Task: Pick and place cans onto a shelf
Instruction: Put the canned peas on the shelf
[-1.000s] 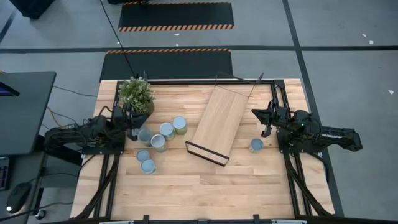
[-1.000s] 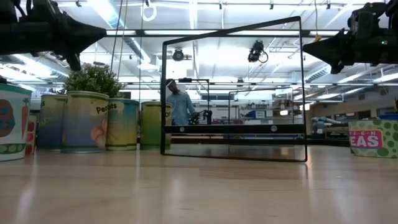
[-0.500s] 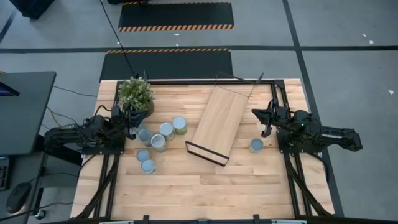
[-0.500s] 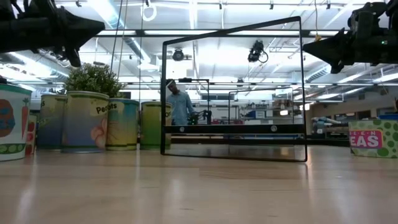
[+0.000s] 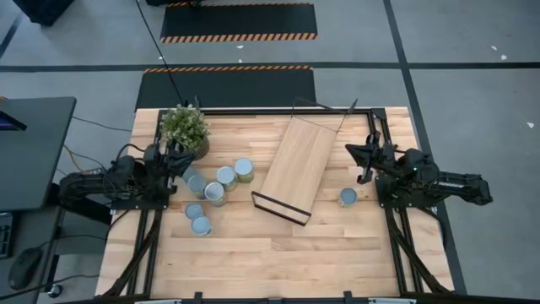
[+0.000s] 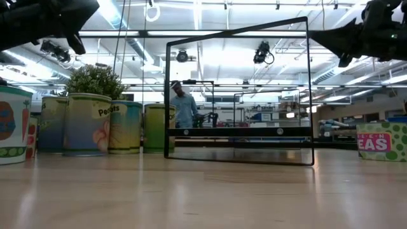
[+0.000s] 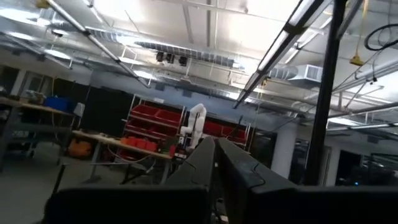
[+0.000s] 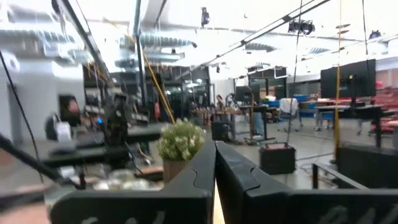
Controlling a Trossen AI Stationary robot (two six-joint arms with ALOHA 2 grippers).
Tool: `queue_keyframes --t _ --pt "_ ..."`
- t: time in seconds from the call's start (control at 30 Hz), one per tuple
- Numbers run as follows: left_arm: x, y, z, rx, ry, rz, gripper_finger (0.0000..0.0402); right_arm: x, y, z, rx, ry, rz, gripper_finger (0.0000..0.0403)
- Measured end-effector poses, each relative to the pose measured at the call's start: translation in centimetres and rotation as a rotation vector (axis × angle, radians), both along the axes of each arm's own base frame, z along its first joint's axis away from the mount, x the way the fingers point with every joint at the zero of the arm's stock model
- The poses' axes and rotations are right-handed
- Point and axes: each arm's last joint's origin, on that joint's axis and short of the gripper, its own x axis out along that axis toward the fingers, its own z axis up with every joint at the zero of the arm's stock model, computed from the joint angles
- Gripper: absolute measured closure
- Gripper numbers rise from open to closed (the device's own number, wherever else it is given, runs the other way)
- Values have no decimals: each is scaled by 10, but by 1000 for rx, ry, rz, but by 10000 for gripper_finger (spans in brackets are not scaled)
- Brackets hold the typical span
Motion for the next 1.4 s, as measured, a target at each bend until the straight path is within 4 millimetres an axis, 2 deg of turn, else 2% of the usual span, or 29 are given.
queue_keyframes --t 0.17,0.3,0.57,0.73,0.93,1.17,1.4 --pt "6 0 21 29 51 20 326 -1 1 3 62 -62 69 385" --pt "18 1 29 66 188 41 292 0 1 3 107 -58 90 387" --pt "32 5 40 31 612 120 222 2 2 20 101 109 96 390" --pt "29 4 63 -9 800 113 176 7 2 21 88 155 143 386" --pt "32 -3 93 -106 890 55 133 11 2 18 67 198 151 377" --pt "48 -12 99 -150 1115 23 116 11 2 18 -3 217 123 355" --pt "80 -32 110 -135 1298 -31 116 11 1 18 -38 228 82 310"
